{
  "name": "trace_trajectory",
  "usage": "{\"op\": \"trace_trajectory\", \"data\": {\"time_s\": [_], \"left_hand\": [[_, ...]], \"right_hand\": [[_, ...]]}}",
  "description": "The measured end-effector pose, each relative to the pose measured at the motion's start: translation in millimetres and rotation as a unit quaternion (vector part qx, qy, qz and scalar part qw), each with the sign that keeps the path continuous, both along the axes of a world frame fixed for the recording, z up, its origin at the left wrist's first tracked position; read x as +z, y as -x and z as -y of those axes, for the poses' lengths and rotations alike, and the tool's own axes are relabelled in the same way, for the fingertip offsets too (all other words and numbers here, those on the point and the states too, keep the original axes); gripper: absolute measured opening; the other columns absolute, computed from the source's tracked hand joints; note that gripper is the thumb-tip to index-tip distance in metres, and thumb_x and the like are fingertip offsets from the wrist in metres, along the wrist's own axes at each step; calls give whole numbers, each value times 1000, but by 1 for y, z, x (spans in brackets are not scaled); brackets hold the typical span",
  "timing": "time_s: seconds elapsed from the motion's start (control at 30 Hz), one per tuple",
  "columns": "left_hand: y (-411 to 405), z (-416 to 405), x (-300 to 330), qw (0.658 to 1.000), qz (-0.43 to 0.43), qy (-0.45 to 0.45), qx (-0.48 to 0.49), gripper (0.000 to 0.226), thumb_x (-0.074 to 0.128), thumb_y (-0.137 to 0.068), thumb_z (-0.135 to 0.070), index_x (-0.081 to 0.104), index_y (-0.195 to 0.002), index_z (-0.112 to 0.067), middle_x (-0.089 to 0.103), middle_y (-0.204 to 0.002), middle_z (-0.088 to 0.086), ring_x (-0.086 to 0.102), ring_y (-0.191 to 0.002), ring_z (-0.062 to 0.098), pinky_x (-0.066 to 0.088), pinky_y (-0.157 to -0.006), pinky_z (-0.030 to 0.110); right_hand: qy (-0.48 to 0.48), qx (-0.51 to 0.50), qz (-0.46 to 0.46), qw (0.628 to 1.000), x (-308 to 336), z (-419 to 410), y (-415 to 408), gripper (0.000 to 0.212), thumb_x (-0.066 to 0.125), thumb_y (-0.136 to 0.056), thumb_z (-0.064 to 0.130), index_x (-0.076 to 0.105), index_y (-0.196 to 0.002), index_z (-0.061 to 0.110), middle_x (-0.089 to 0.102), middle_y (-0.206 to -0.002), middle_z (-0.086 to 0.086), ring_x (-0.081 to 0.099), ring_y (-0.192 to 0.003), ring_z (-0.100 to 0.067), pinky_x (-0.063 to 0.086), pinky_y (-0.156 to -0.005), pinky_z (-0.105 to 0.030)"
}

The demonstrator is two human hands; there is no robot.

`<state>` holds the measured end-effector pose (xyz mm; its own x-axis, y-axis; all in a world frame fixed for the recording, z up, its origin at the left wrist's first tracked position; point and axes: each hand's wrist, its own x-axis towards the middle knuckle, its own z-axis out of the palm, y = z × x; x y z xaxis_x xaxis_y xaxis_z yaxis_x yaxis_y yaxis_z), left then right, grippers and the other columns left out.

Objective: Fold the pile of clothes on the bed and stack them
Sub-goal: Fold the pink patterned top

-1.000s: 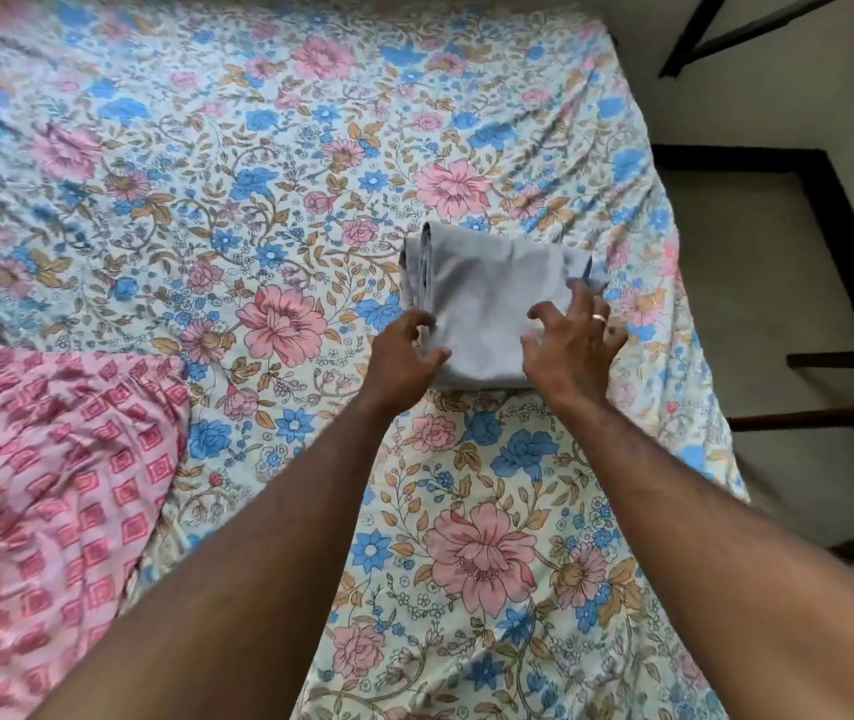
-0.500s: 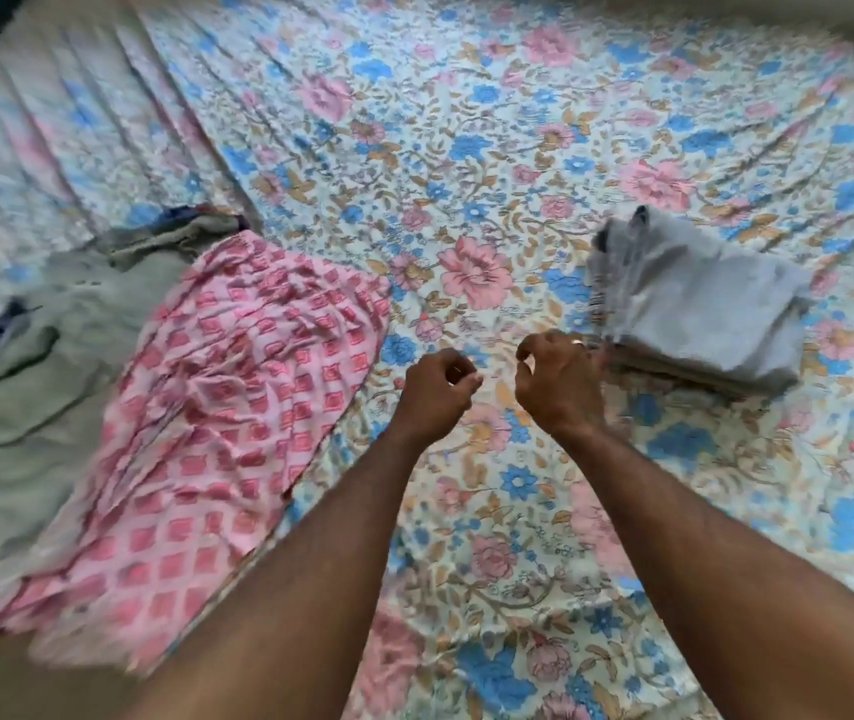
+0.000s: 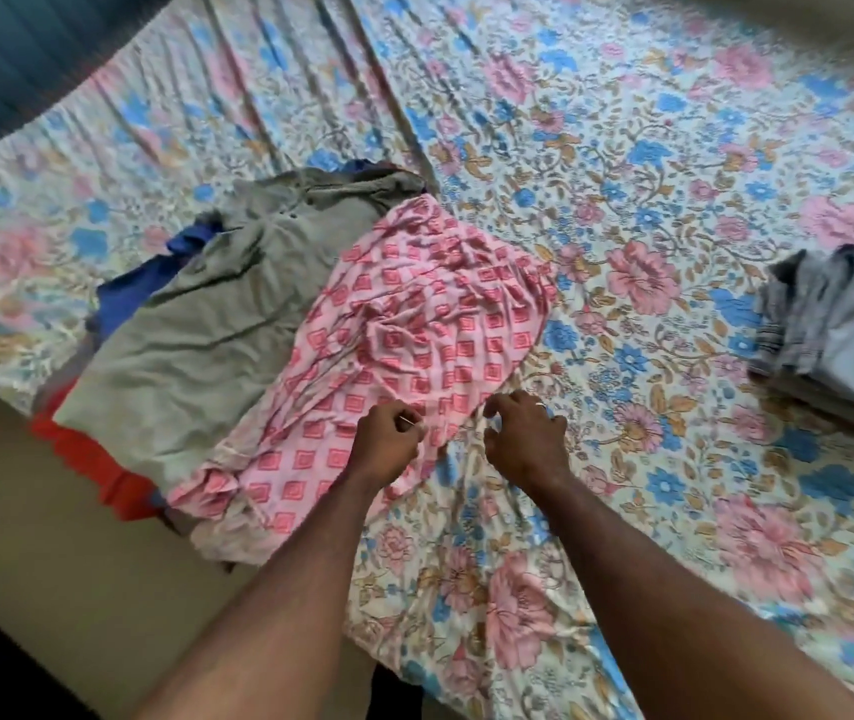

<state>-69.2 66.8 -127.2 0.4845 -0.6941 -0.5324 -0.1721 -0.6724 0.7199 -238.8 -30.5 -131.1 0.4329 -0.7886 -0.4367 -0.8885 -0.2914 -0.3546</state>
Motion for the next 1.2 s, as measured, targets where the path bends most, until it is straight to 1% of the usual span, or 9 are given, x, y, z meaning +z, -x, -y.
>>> {"op": "trace_trajectory", "data": {"time_s": [0.17,0.33,0.5,0.6,0.67,0.73,0.87,1.0,1.2], "left_hand": [[-31,-15,4,1000,-28,-5,3,12,69,-93,-10,63,-85,-17,68,-79,7,67,-57,9,46,-52,21],[-44,-10,2,999,-38,0,-27,8,68,-94,-13,64,-89,-17,69,-79,4,68,-68,16,46,-57,23],[-51,-2,-1,997,-62,14,-46,2,66,-95,-10,66,-94,-12,71,-83,7,74,-75,25,54,-59,32],[-54,3,-7,996,-67,16,-48,2,67,-94,-14,66,-92,-14,72,-82,9,73,-70,26,61,-71,43],[-54,7,-8,996,-69,6,-50,3,67,-95,-16,66,-93,-14,72,-85,10,72,-69,24,60,-68,39],[-52,12,-6,996,-67,-3,-53,4,65,-97,-16,65,-95,-13,72,-90,11,70,-69,19,56,-63,32],[-46,21,3,996,-79,9,-51,7,63,-99,-20,64,-99,-14,69,-93,3,70,-77,18,53,-60,27],[-39,30,15,994,-105,23,-15,13,53,-104,-32,59,-106,-20,65,-97,-6,62,-84,9,47,-60,25],[-25,16,20,963,-233,45,125,29,62,-98,-36,53,-124,-30,67,-111,-8,66,-99,20,58,-70,37]], "right_hand": [[-31,-35,13,999,0,-4,-36,29,66,-90,31,61,-118,27,49,-138,-2,55,-123,-29,44,-104,-50],[-117,-158,67,978,-6,14,-50,30,77,-87,25,68,-116,22,33,-150,-7,46,-132,-30,40,-116,-46],[-199,-291,95,931,-56,58,-43,73,85,-59,46,65,-128,35,26,-159,-14,47,-134,-39,38,-116,-58],[-204,-304,51,929,-53,72,-47,52,72,-86,30,61,-137,31,22,-161,-22,36,-142,-46,18,-125,-52],[-196,-324,127,917,-46,75,-51,31,67,-92,13,69,-122,19,53,-141,-21,58,-125,-41,43,-113,-55],[-203,-364,221,882,-46,76,-52,18,66,-91,5,70,-108,8,73,-111,-14,72,-102,-32,59,-91,-54],[-210,-487,432,730,-23,73,-61,16,65,-92,-3,68,-107,0,72,-102,-13,74,-87,-21,61,-72,-29],[-375,-444,539,609,3,46,-73,35,57,-86,-13,60,-118,0,69,-97,-15,73,-77,-21,59,-71,-34],[-457,-73,322,826,-11,-33,-34,16,54,-82,3,65,-91,-6,68,-86,-14,62,-74,-27,54,-68,-39]]}}
